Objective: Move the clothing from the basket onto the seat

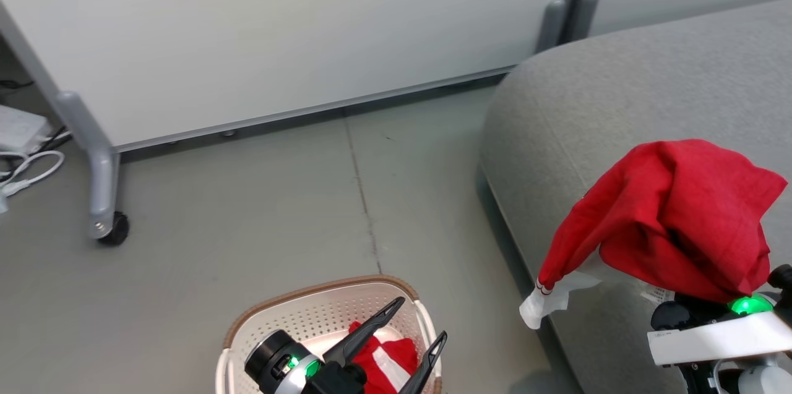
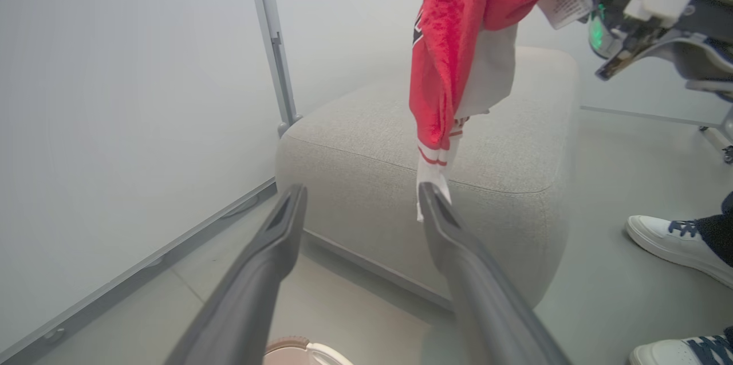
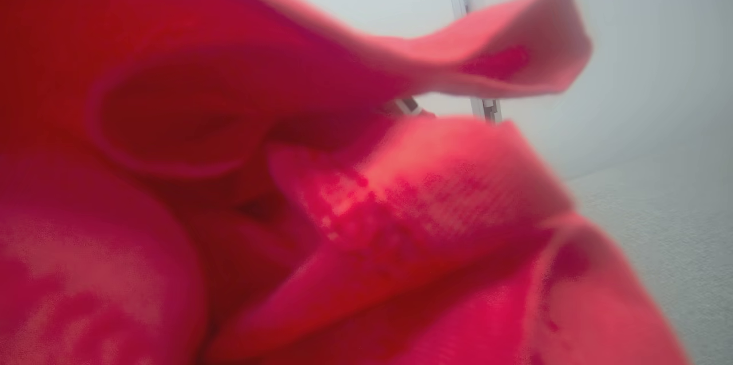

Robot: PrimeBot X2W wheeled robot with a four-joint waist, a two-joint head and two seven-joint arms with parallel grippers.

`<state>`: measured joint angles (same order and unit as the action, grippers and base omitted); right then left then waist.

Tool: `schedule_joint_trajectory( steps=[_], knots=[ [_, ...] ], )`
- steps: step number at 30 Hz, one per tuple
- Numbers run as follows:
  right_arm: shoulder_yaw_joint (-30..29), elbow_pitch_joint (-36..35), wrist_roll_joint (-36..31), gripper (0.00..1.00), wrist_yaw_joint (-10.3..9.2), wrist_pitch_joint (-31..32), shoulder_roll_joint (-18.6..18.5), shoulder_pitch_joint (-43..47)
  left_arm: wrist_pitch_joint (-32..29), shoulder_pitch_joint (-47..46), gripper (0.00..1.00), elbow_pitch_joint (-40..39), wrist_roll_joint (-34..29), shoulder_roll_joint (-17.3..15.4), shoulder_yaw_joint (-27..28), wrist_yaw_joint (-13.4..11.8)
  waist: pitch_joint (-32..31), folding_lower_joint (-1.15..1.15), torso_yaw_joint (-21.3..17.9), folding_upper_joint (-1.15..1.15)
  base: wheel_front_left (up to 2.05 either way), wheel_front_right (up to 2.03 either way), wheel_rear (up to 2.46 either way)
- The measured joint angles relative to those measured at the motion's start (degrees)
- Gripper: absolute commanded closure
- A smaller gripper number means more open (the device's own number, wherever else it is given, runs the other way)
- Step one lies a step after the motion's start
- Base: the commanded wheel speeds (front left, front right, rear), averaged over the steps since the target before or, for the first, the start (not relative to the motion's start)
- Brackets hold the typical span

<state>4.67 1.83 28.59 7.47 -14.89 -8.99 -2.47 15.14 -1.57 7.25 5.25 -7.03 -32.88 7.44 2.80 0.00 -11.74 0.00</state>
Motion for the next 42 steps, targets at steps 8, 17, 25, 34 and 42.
schedule_joint_trajectory(
  steps=[8,17,25,34,42],
  knots=[
    [-0.18,-0.4,0.14,1.0,0.0,0.0,0.33,-0.49,0.0,-0.25,0.0,-0.4,-0.16,0.18,0.0,0.0,1.12,0.0,-7.01,0.0,0.0,0.0,0.0],
    [-1.98,-0.69,0.09,1.0,0.0,0.0,1.33,0.43,0.0,-1.22,0.0,-0.19,-0.15,-0.13,-0.52,0.0,2.46,0.0,-14.51,0.0,0.0,0.0,0.0],
    [-3.92,-1.54,0.11,1.0,0.0,0.0,2.75,0.78,0.0,-2.64,0.0,0.09,0.03,-1.14,-2.56,0.0,4.2,0.0,-18.55,0.0,0.0,0.0,0.0],
    [-6.31,-1.85,-0.59,1.0,0.0,0.0,4.09,0.85,-0.01,-3.47,0.0,0.45,0.43,-1.68,-2.58,0.0,5.11,0.0,-18.74,0.0,0.0,0.0,0.0],
    [-10.27,-1.09,0.12,1.0,0.0,0.0,0.87,-6.43,-0.01,-3.41,0.0,-0.4,0.04,-2.35,-2.4,0.0,6.86,0.0,-17.54,0.0,0.0,0.0,0.0]
  ],
)
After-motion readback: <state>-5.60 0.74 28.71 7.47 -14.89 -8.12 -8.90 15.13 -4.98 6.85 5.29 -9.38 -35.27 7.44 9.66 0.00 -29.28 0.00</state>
